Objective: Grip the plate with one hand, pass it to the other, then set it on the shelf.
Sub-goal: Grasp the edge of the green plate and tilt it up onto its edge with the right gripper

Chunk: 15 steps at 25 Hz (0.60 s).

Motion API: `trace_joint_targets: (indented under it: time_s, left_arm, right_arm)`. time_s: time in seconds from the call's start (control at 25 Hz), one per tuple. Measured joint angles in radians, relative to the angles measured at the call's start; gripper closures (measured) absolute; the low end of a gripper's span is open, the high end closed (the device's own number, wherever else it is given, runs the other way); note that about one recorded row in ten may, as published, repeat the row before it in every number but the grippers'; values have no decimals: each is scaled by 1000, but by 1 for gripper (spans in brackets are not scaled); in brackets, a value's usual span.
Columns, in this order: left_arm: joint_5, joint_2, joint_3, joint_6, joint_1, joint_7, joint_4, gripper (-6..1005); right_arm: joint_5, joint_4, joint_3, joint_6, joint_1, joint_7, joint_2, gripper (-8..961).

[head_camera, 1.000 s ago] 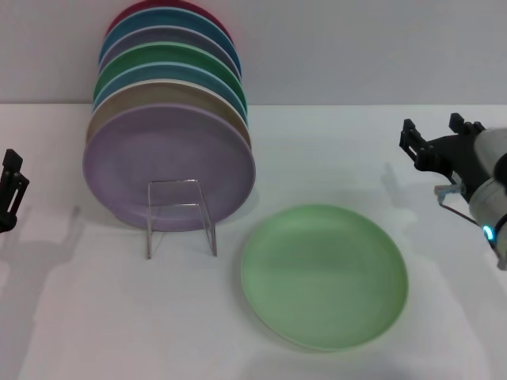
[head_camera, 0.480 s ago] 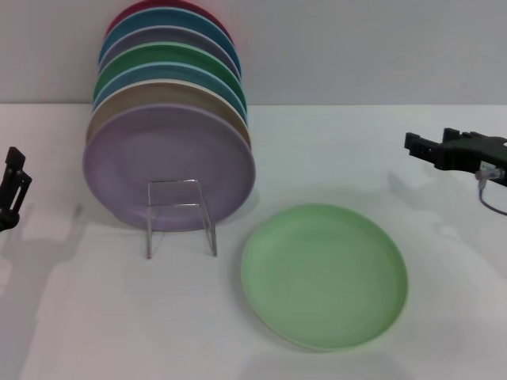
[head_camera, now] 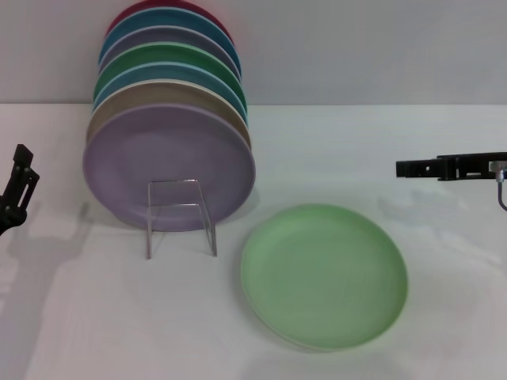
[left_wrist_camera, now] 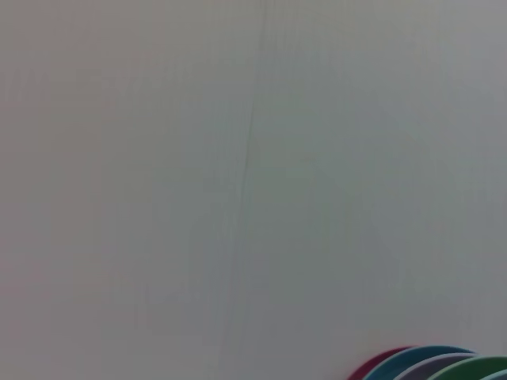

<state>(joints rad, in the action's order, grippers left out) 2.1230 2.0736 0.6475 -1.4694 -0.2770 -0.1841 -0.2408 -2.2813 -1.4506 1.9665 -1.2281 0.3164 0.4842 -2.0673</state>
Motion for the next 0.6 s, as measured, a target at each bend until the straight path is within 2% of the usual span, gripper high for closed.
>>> trace_joint_targets:
  time_s: [0.28, 0.6]
  left_arm:
    - [2, 1, -3, 0, 0, -3, -6, 215]
    - [0, 2, -2, 3, 1, -9, -6, 215]
  right_arm:
    - [-95, 1, 40, -184, 64, -88, 6, 270]
    - [-158, 93, 45, -236, 121, -123, 14, 271]
